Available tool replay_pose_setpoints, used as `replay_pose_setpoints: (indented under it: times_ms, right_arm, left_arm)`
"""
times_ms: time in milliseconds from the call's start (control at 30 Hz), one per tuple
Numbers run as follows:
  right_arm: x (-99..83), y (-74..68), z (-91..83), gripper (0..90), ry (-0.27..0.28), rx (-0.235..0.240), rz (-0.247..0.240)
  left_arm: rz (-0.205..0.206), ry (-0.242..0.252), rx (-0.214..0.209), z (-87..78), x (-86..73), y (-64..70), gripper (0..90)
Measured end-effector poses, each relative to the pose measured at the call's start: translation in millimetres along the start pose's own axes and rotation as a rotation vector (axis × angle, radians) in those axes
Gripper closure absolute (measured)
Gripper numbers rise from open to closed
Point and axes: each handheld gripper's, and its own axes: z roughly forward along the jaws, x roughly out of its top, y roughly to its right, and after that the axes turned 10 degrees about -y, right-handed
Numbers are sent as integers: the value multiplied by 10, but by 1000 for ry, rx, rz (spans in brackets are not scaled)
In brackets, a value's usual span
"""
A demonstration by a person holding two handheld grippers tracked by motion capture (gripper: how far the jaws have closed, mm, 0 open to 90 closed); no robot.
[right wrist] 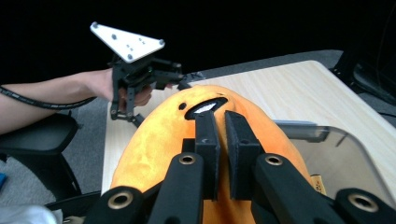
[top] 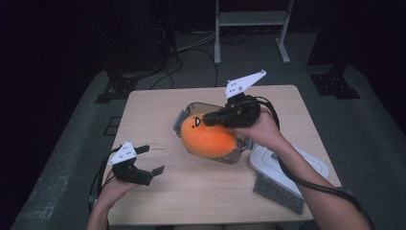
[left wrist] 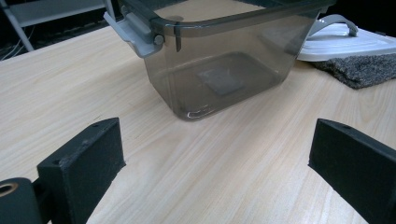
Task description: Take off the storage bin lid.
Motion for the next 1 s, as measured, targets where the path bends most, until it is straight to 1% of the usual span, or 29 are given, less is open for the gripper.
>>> replay_pose_setpoints:
  times_ms: [100,233,333,433,533,767,900,1000]
  right_arm:
    - [10,63,-32,839,11,-8,18]
    - [16,121,-48,839,4,-26,23]
    - [12,173,-62,839,7,-33,37]
    - [1,224,-65,839,6,-48,45]
    - [-18,264,-41,839,4,-53,58]
    - [-24,338,9,839,-10,-62,63]
    - [-22,416,39,838,-11,-67,75]
    - [-34,481,79,839,-13,-75,94]
  left_arm:
    - [1,-2,-1,2,3,0,25]
    - [-3,4,0,-4,9,9,25]
    - [-7,5,2,-2,5,22,25]
    - [1,2,1,-1,8,27,25]
    - [0,7,0,-4,14,29,25]
    - [-4,9,-1,-4,7,18,25]
    - [-1,10,-1,-13,9,9,25]
    - [0,9,-2,-11,8,6,25]
